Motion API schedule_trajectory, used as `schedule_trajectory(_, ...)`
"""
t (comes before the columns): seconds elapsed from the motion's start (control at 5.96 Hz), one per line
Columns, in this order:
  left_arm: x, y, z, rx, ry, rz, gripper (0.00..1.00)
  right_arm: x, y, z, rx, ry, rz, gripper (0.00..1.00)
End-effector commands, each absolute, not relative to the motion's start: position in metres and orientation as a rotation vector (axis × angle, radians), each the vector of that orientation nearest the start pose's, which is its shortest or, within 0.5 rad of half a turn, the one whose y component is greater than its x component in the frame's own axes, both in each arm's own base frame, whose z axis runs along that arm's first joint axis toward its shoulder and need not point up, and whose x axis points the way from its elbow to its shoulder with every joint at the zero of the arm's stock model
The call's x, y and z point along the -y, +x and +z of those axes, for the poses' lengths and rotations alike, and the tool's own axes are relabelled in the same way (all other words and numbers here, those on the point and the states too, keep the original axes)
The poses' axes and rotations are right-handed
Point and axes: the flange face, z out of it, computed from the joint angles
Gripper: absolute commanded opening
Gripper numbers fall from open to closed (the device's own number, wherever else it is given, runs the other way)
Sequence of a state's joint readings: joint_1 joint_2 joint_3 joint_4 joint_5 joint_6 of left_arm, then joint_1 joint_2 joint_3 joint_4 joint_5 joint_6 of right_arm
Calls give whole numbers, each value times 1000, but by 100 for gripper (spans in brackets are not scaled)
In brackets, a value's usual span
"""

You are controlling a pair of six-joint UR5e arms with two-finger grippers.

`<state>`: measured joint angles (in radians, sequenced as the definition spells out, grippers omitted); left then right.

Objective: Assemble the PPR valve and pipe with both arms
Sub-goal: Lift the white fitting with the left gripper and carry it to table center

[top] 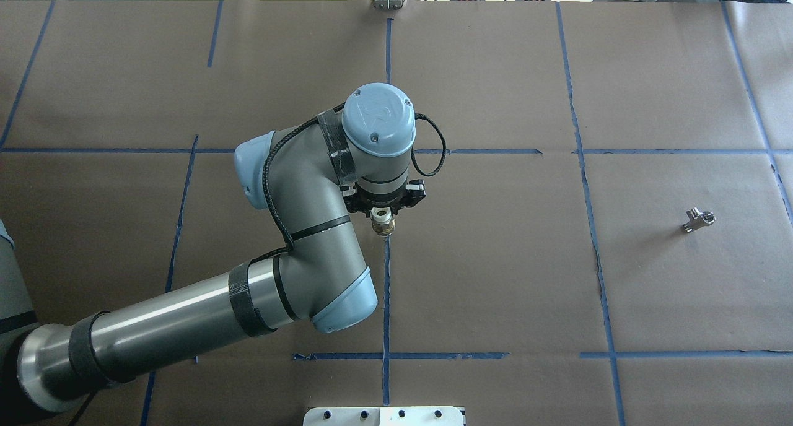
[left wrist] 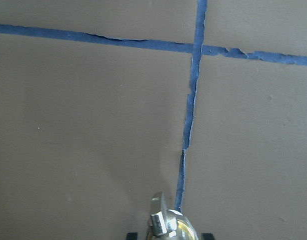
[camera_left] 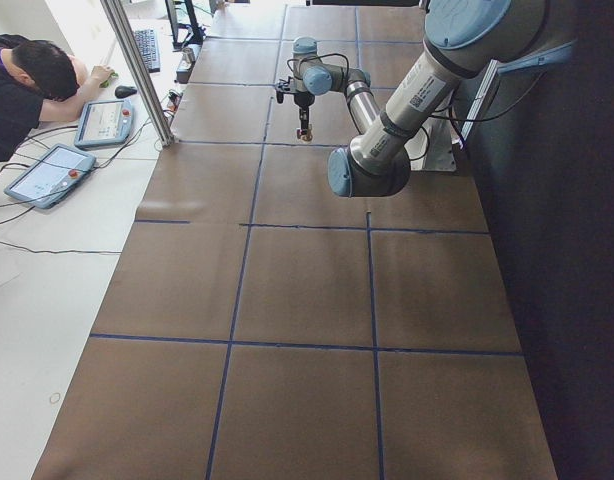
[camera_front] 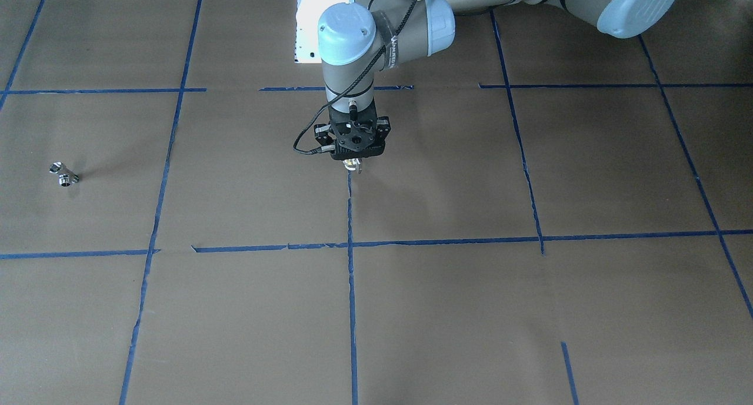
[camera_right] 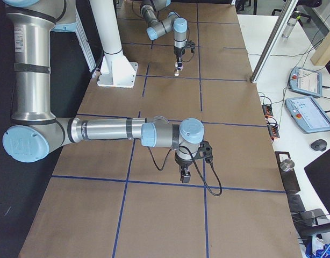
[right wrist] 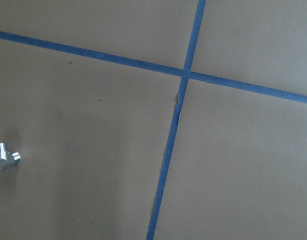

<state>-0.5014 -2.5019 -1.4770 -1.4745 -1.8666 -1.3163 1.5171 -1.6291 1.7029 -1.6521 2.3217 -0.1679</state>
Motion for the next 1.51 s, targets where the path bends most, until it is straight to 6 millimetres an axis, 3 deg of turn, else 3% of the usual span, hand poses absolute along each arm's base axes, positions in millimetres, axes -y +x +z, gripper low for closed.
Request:
schedule_trajectory(0.0,451,603,130,-785,46,-144,0,468,40,631,752,36,-209,100)
schedule_trajectory(0.67,461,619,148,-784,47,-146,1,468,40,634,751,32,-207,100)
schedule_trajectory(0.84,461,619,148,-785,46,-148,6,468,40,634,751,33,-208,100)
schedule_trajectory(1.18,460,619,147,-787,52,-139,96,468,40,635,751,30,-207,100)
schedule_trajectory(1.34,461,617,145,-787,63,-144,99,468,40,635,751,30,-207,100)
